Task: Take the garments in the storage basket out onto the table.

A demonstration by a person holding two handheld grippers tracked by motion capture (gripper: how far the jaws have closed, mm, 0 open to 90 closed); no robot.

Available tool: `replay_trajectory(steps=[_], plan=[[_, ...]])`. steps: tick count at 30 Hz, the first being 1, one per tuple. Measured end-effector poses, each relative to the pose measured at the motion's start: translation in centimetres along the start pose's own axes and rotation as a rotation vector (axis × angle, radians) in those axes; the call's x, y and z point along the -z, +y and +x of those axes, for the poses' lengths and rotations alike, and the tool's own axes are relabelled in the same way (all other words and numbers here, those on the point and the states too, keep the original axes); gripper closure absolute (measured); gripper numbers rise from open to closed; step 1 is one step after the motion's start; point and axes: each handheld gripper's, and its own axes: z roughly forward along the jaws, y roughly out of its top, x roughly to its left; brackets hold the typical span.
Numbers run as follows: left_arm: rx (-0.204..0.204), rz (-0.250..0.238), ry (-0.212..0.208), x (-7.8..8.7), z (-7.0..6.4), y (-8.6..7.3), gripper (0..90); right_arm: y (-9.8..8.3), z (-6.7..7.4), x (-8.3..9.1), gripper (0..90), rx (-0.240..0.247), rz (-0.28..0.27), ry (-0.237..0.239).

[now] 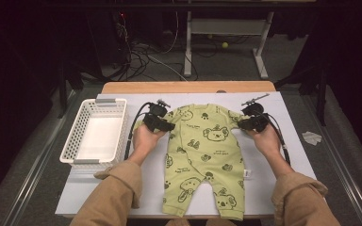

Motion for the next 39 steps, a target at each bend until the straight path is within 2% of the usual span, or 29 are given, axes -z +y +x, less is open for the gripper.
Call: replay_trajectory(steps=[5, 8, 12, 13, 15, 16, 18, 21, 23, 25, 27, 30, 32, 33, 34, 35, 38, 39], plan=[[-0.025, 0.012, -0.045, 0.7, -1.3, -2.5, 49.8, -1.8, -2.0, 1.0, 82.0, -0.056, -0.002, -0.038], [-0.045, 0.039, -0.067, 0.6, -2.1, -3.7, 49.8, -2.5, -2.8, 0.7, 80.2, -0.082, 0.019, -0.028], [-0.048, 0.053, -0.08, 0.5, -2.7, -4.9, 49.8, -3.3, -2.3, -1.0, 78.6, -0.037, 0.113, 0.013], [-0.05, 0.044, -0.076, 0.5, -2.7, -5.2, 49.9, -3.3, -2.0, -0.9, 78.5, -0.022, 0.107, 0.002], [-0.044, 0.039, -0.081, 0.6, -2.8, -5.4, 49.9, -3.2, -1.9, -0.7, 78.4, -0.021, 0.11, 0.007], [-0.044, 0.041, -0.084, 0.7, -2.9, -5.5, 50.0, -3.1, -2.0, -0.4, 78.1, -0.017, 0.096, -0.012], [-0.049, 0.039, -0.088, 0.8, -3.1, -5.8, 51.4, -3.1, -2.5, 0.0, 76.3, -0.044, 0.071, -0.043], [-0.057, 0.031, -0.086, 0.8, -3.3, -6.1, 54.6, -3.1, -3.5, -0.1, 72.9, -0.083, 0.083, -0.097], [-0.056, 0.03, -0.087, 0.7, -3.3, -6.1, 56.1, -3.2, -3.9, -0.5, 71.3, -0.097, 0.092, -0.102], [-0.059, 0.029, -0.091, 0.7, -3.2, -6.1, 57.3, -3.2, -4.0, -1.3, 71.6, -0.107, 0.113, -0.078], [-0.055, 0.029, -0.099, 0.7, -3.1, -6.1, 57.7, -2.9, -3.8, -1.5, 75.6, -0.096, 0.106, -0.084], [-0.049, 0.026, -0.101, 0.7, -3.1, -6.1, 57.7, -2.4, -3.5, -1.7, 89.7, -0.063, 0.136, -0.07], [-0.051, 0.026, -0.099, 0.7, -3.1, -6.1, 57.7, -2.0, -3.2, -1.8, 90.0, -0.042, 0.158, -0.093], [-0.05, 0.025, -0.099, 0.7, -3.1, -6.1, 57.8, -2.0, -3.1, -1.8, 90.0, -0.032, 0.154, -0.105], [-0.049, 0.022, -0.098, 0.7, -3.1, -6.1, 57.9, -2.0, -3.1, -1.7, 90.0, -0.023, 0.145, -0.135], [-0.049, 0.019, -0.101, 0.7, -3.1, -6.2, 59.2, -2.0, -3.4, -1.7, 90.0, -0.03, 0.13, -0.155], [-0.039, 0.018, -0.113, 0.7, -2.8, -6.1, 61.6, -1.9, -5.0, -1.1, 90.0, -0.088, 0.067, -0.206], [-0.035, 0.02, -0.118, 0.7, -2.7, -6.1, 62.1, -1.8, -5.6, -1.1, 90.0, -0.111, 0.063, -0.211]])
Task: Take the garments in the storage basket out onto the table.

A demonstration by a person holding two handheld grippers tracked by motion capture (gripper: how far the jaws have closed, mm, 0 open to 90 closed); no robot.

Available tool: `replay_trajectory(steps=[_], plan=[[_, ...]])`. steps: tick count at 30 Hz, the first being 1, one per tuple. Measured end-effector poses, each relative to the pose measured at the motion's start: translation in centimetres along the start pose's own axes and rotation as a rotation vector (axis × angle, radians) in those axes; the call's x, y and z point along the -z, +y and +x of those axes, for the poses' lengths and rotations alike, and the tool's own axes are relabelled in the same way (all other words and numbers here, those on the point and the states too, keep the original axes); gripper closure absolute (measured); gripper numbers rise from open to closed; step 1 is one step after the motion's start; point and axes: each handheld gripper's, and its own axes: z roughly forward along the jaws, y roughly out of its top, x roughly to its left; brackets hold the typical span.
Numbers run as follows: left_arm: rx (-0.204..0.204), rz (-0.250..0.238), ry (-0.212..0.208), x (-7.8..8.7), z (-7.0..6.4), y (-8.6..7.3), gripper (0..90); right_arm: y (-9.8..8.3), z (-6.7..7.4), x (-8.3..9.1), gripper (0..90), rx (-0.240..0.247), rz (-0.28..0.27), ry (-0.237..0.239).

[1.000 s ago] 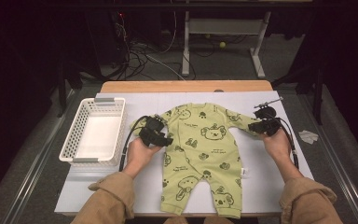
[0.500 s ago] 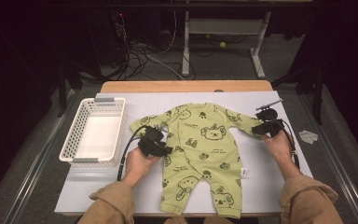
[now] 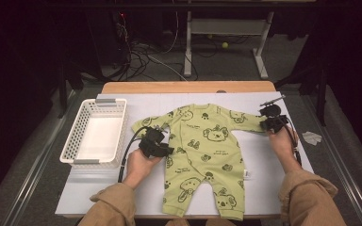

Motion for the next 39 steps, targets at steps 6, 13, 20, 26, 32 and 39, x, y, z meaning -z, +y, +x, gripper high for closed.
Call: replay_trajectory(steps=[6, 13, 20, 26, 32, 39], plan=[[0.002, -0.007, -0.002, 0.0, 0.0, -0.1, 62.1, 0.3, 0.9, 0.8, 78.2, -0.004, -0.035, 0.055], [-0.008, -0.008, 0.005, -0.2, -0.4, 0.1, 64.0, -2.4, 6.1, 3.7, 71.6, 0.158, -0.029, 0.238], [0.013, 0.012, -0.057, -0.6, 0.5, 1.1, 82.0, -3.3, 8.3, 1.9, 82.1, 0.181, 0.013, 0.288], [0.01, -0.019, -0.027, -0.8, 1.2, 2.6, 84.0, -2.1, 8.1, 1.4, 90.0, 0.213, -0.002, 0.214], [0.014, -0.036, 0.007, -0.7, 1.0, 3.1, 76.1, -0.6, 7.0, 0.9, 86.8, 0.165, -0.034, 0.201], [-0.046, -0.037, -0.001, 2.3, -1.9, -1.8, 57.0, -3.8, 6.2, 3.1, 70.6, 0.136, -0.054, 0.238]])
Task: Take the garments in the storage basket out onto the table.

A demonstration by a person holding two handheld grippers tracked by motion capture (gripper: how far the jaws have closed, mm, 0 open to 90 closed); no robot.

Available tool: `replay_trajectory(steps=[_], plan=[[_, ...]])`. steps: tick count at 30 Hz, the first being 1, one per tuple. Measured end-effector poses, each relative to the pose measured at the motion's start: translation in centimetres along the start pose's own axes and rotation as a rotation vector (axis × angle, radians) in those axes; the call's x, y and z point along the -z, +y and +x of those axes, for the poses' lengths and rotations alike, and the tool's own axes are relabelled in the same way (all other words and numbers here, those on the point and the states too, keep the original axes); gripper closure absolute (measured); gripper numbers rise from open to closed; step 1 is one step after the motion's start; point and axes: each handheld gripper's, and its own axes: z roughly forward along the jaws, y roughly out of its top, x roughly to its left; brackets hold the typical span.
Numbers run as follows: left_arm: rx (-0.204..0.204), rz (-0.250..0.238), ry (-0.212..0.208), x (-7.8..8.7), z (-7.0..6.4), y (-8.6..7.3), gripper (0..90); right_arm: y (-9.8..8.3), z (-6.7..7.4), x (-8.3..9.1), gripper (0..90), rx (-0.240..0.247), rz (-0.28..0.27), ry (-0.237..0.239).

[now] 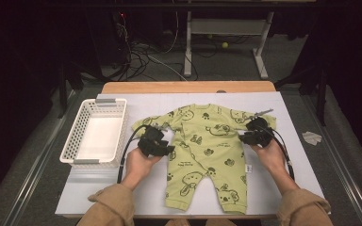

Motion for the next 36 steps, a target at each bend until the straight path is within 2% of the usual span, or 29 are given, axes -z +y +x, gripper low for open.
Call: replay_trajectory(steps=[5, 9, 11, 13, 16, 19, 21, 24, 31, 36], plan=[[-0.024, 0.016, -0.044, 0.8, -2.0, -2.6, 57.1, -3.4, 1.9, 2.7, 70.6, 0.042, 0.008, 0.047], [-0.04, 0.023, -0.062, 0.5, -3.0, -3.2, 59.7, -5.9, 2.8, 4.2, 69.1, 0.036, -0.01, 0.109], [-0.052, 0.03, -0.069, 0.1, -3.2, -3.4, 62.3, -6.6, 2.9, 4.4, 68.8, 0.036, -0.011, 0.117], [-0.061, 0.037, -0.057, -0.4, -3.4, -3.5, 63.4, -7.3, 3.1, 4.4, 68.5, 0.04, 0.0, 0.121], [-0.06, 0.029, -0.048, -0.4, -3.4, -3.6, 66.4, -7.8, 3.7, 4.2, 67.7, 0.054, 0.005, 0.138], [-0.08, 0.037, -0.048, -0.3, -3.6, -3.7, 73.5, -7.9, 5.0, 3.7, 67.7, 0.091, 0.023, 0.121], [-0.099, 0.044, -0.06, -0.3, -3.9, -3.9, 80.9, -8.0, 5.6, 3.6, 73.7, 0.135, 0.016, 0.098], [-0.111, 0.045, -0.082, 0.0, -3.9, -4.2, 85.2, -8.2, 6.1, 3.9, 86.7, 0.191, 0.02, 0.079], [-0.118, 0.046, -0.14, 0.7, -4.9, -5.7, 85.4, -9.2, 6.1, 4.7, 88.6, 0.202, 0.012, 0.1], [-0.121, 0.04, -0.145, 1.2, -5.4, -6.6, 85.1, -10.1, 6.2, 5.9, 88.6, 0.199, -0.006, 0.107]])
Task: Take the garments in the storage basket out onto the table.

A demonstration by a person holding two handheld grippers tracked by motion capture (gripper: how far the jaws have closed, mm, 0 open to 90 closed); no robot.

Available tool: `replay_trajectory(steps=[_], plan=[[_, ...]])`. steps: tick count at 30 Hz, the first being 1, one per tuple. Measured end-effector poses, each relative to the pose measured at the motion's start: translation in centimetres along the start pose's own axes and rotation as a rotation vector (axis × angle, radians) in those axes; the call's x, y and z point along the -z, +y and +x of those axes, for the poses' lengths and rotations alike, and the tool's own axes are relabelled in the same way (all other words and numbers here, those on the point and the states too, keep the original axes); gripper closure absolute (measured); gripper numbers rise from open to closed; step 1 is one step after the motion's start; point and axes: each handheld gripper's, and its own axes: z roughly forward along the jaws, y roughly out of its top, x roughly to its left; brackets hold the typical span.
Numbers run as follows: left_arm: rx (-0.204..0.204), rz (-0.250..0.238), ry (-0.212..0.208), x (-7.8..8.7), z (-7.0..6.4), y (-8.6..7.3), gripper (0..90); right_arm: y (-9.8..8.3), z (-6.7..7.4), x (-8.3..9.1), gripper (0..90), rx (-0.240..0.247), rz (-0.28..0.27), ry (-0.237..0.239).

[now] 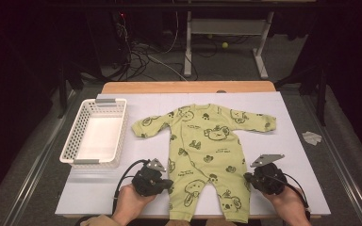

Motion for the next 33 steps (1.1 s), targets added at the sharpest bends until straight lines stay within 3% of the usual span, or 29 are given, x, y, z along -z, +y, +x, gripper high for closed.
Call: replay_trajectory(steps=[5, 10, 14, 22, 25, 27, 33], plan=[[0.009, -0.02, -0.007, 0.1, 0.1, -0.3, 82.7, -0.3, 0.3, -0.2, 87.2, -0.002, 0.002, 0.002], [0.019, -0.057, 0.05, 0.5, 0.7, 0.1, 67.3, -0.5, 0.0, -0.6, 78.1, -0.04, -0.024, 0.026], [0.054, -0.084, 0.075, 0.7, 1.7, 0.3, 62.1, -0.8, 0.0, -0.3, 70.7, -0.055, -0.057, 0.025], [0.081, -0.177, 0.114, 2.1, 2.8, 0.1, 49.0, -1.8, -1.1, 0.3, 57.9, -0.107, -0.182, 0.048], [0.067, -0.19, 0.167, 2.6, 3.0, -0.1, 43.9, -2.3, -1.5, 0.6, 52.9, -0.113, -0.237, 0.052], [0.075, -0.204, 0.173, 3.0, 3.3, -0.4, 42.5, -2.7, -1.8, 0.7, 50.9, -0.125, -0.259, 0.067], [0.119, -0.264, 0.17, 3.5, 4.4, -0.6, 39.4, -4.8, -2.4, 1.2, 44.2, -0.129, -0.34, 0.021]])
